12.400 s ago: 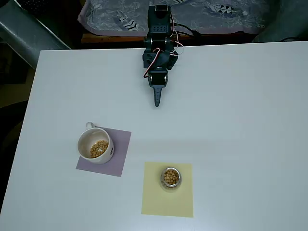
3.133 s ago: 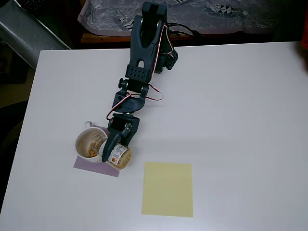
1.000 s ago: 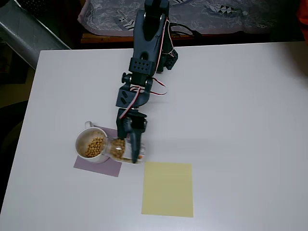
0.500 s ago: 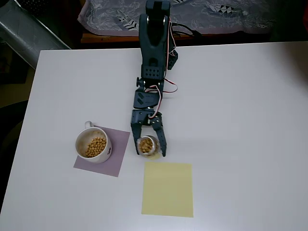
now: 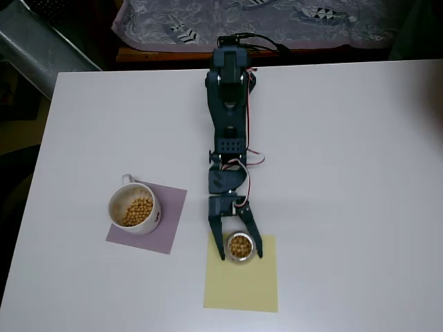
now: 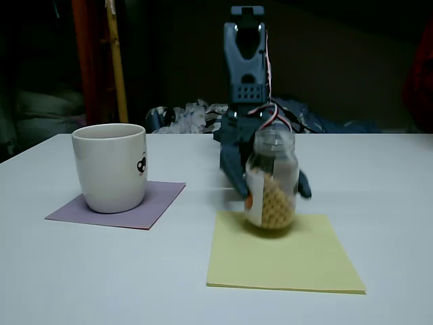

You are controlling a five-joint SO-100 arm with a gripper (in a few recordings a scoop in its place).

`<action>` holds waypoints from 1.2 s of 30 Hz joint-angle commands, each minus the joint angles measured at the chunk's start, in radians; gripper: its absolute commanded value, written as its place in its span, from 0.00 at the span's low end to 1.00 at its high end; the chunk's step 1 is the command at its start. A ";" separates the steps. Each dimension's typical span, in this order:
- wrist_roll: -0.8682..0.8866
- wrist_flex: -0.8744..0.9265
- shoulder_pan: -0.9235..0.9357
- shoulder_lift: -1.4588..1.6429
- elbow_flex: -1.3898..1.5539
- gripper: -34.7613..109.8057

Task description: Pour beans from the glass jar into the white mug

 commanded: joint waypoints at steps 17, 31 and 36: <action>0.035 -0.028 -0.012 -0.078 -0.186 0.63; 0.453 -0.055 0.084 0.609 0.434 0.50; 0.630 -0.055 0.120 0.856 0.676 0.45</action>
